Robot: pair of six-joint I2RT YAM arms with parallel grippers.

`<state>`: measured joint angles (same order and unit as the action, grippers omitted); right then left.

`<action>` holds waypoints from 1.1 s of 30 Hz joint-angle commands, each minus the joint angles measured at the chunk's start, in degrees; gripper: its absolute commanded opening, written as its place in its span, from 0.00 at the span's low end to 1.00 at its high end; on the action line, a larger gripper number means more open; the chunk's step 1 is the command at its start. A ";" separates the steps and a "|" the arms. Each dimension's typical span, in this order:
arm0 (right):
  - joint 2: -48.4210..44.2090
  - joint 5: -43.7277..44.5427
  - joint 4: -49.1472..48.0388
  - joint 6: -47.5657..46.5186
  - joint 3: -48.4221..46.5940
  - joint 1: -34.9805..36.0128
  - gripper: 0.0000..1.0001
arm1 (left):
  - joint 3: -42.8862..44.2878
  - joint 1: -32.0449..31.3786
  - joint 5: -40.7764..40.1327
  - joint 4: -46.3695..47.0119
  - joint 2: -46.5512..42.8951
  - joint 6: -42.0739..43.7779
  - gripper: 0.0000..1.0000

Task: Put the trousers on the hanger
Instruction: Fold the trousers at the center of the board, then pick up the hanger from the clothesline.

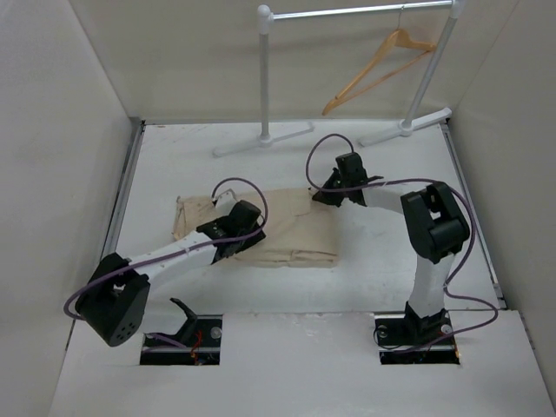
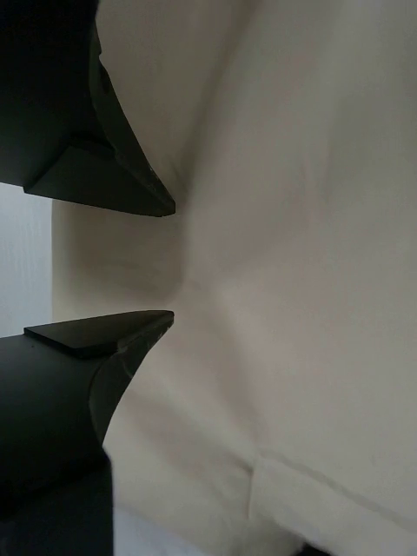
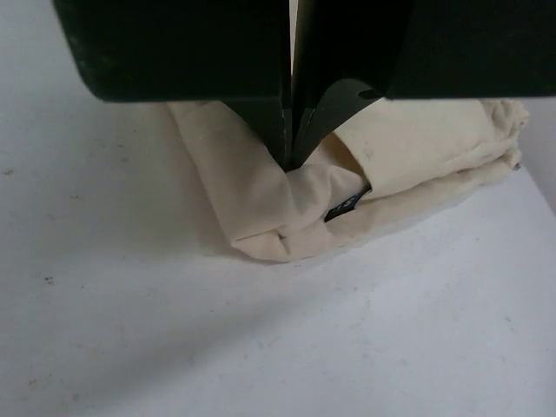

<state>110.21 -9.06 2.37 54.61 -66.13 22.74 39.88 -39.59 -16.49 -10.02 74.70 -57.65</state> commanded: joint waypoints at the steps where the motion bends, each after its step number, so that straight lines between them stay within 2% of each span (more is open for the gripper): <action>1: 0.35 -0.96 -1.67 4.71 -3.57 0.32 0.08 | -5.49 -0.62 -2.93 -2.19 -5.60 -3.52 0.45; 4: -0.69 -0.87 -1.67 4.72 -4.18 0.33 0.16 | -9.02 0.87 -2.85 -3.25 -9.73 -4.49 0.45; 9: -10.52 -1.40 1.75 2.79 -3.49 0.59 0.48 | -8.86 2.90 -0.74 -6.15 -15.80 -4.14 0.46; 12: -18.69 -0.96 6.58 -0.46 -2.08 1.12 0.58 | -6.67 4.04 1.89 -6.33 -17.74 -3.96 0.47; 14: -24.40 -0.70 8.87 -2.75 -0.85 1.29 0.60 | -4.47 4.92 3.74 -5.98 -17.31 -3.70 0.47; 15: -27.04 -0.70 9.66 -3.62 -0.67 1.21 0.59 | -3.41 5.27 4.27 -5.54 -16.78 -3.35 0.47; 16: -29.24 -0.70 10.28 -4.33 -0.93 1.12 0.52 | -2.27 5.45 4.45 -5.27 -15.99 -2.91 0.47; 17: -30.75 -1.13 10.63 -5.21 -2.06 0.51 0.42 | -1.13 5.62 4.45 -4.66 -14.85 -2.04 0.48; 19: -31.81 -0.96 11.42 -7.92 -7.41 -1.94 0.15 | 0.81 5.80 4.71 -2.56 -12.13 0.42 0.48; 20: -30.95 -0.70 12.30 -9.33 -11.18 -3.26 0.10 | 1.86 5.89 5.15 -1.85 -10.64 1.56 0.48; 22: -27.09 -0.08 14.93 -11.27 -19.96 -5.46 0.10 | 4.06 6.50 6.55 -0.88 -8.26 3.32 0.48; 24: -21.91 1.67 16.87 -13.03 -28.49 -7.05 0.20 | 5.38 7.20 7.52 0.26 -7.20 4.73 0.48; 27: -14.53 4.74 19.68 -14.70 -38.43 -8.89 0.47 | 5.65 8.69 8.92 1.76 -7.02 5.70 0.48; 28: -11.72 5.28 21.26 -14.88 -41.77 -9.51 0.52 | 5.56 9.22 9.63 1.93 -7.02 5.97 0.48; 33: -1.07 3.80 24.96 -15.85 -55.57 -11.45 0.62 | 4.51 11.60 12.09 2.55 -7.28 6.76 0.48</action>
<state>105.30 -5.34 22.41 41.19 -115.33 11.94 43.24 -29.10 -6.59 -9.34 68.16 -52.71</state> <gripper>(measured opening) 0.611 0.473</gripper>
